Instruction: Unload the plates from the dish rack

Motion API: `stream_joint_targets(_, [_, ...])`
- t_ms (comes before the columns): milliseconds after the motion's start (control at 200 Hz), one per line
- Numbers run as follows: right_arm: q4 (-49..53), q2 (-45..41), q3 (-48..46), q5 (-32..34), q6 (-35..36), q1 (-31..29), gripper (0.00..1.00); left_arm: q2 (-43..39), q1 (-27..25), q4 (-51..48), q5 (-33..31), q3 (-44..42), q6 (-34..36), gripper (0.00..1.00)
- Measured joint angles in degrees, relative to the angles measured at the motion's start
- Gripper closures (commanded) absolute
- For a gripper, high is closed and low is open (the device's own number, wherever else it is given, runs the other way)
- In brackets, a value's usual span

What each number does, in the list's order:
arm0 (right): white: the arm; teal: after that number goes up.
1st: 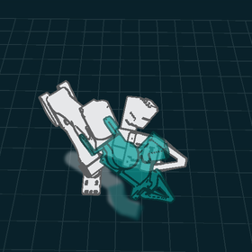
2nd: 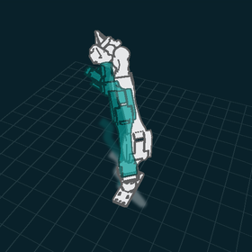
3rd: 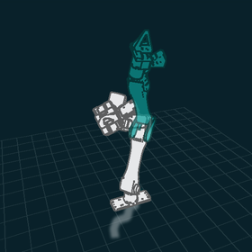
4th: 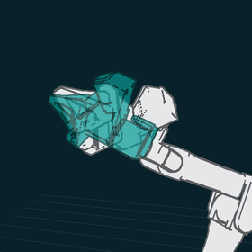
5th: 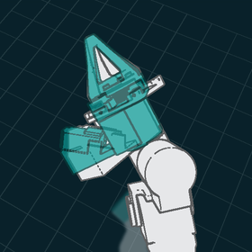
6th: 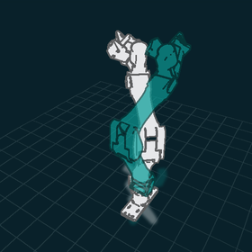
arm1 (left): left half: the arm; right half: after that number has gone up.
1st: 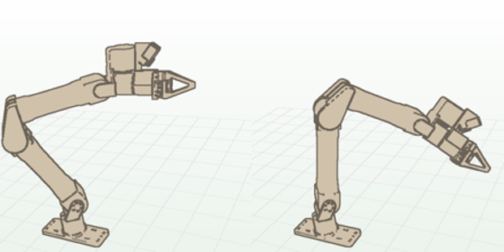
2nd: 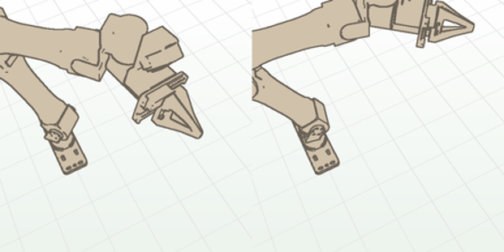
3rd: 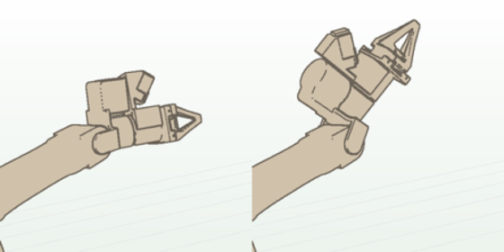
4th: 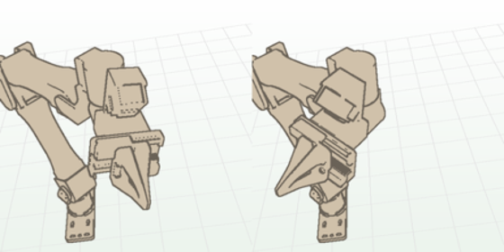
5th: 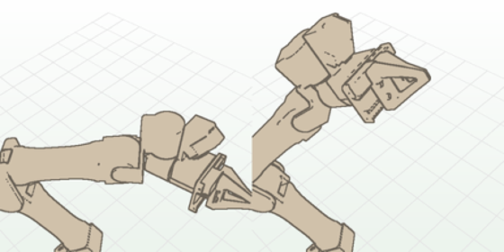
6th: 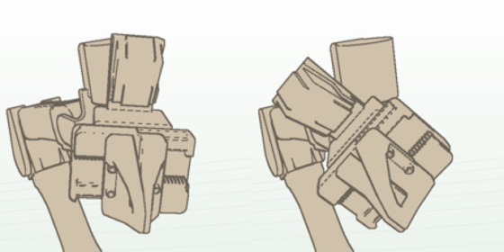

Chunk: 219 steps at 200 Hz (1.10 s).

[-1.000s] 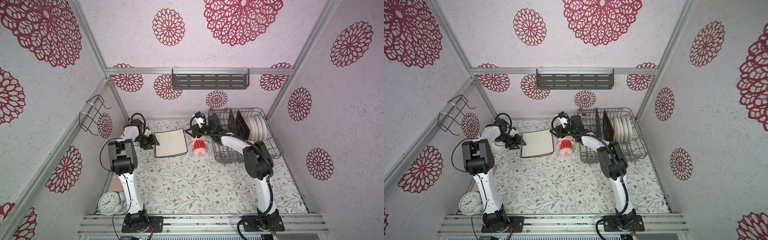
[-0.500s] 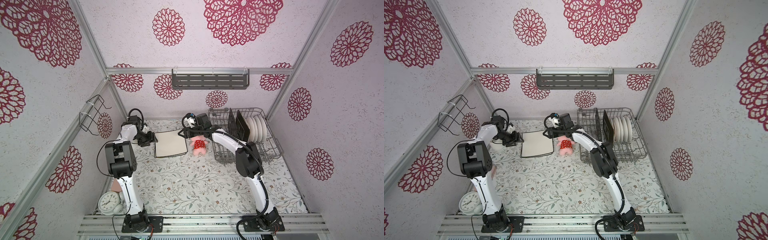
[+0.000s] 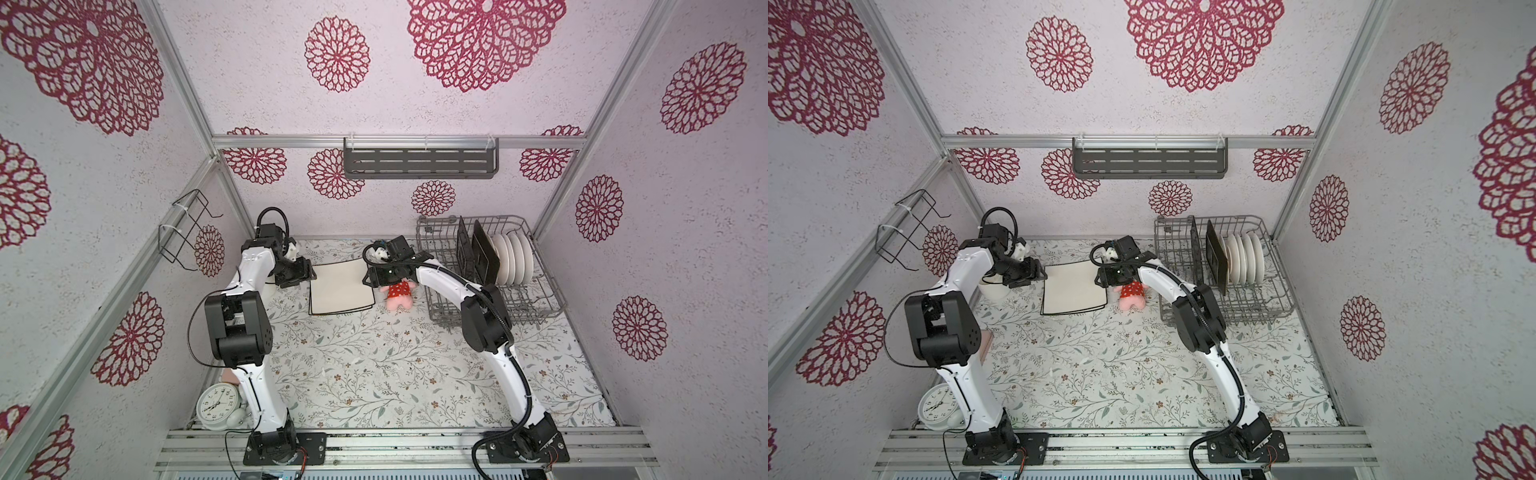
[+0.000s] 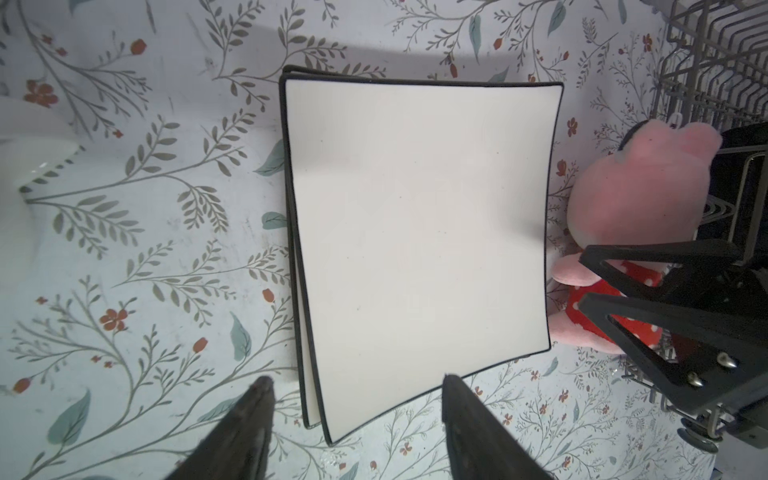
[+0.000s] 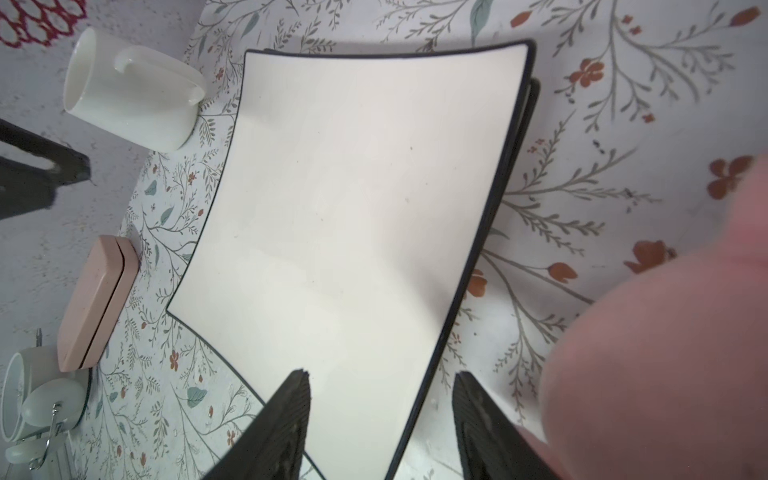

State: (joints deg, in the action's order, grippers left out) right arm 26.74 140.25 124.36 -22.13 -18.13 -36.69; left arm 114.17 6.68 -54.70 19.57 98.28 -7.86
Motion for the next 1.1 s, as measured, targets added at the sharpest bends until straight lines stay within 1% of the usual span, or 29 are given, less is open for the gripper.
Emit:
stream_joint_targets(215, [1.9, 0.2, 0.4, 1.6, 0.0, -1.0, 0.42, -3.6, -0.6, 0.0, 0.1, -0.1, 0.2, 0.33])
stream_joint_targets(550, [3.2, 1.9, 0.7, 3.0, 0.0, -1.9, 0.43, -5.5, -0.9, 0.0, 0.3, -0.7, 0.3, 0.33])
stream_joint_targets(755, [3.2, 1.9, 0.8, 2.9, -0.1, -2.2, 0.48, -7.0, -1.0, 0.0, 0.4, -0.8, 0.3, 0.33])
stream_joint_targets(896, [3.5, 1.9, 0.8, 2.9, -0.1, -2.3, 0.53, -7.6, -1.0, 0.0, 0.5, -0.8, 0.4, 0.32])
stream_joint_targets(1096, [4.3, 1.9, 0.8, 2.9, 0.0, -2.6, 0.57, -7.8, -1.0, 0.1, 0.5, -1.3, 0.4, 0.32])
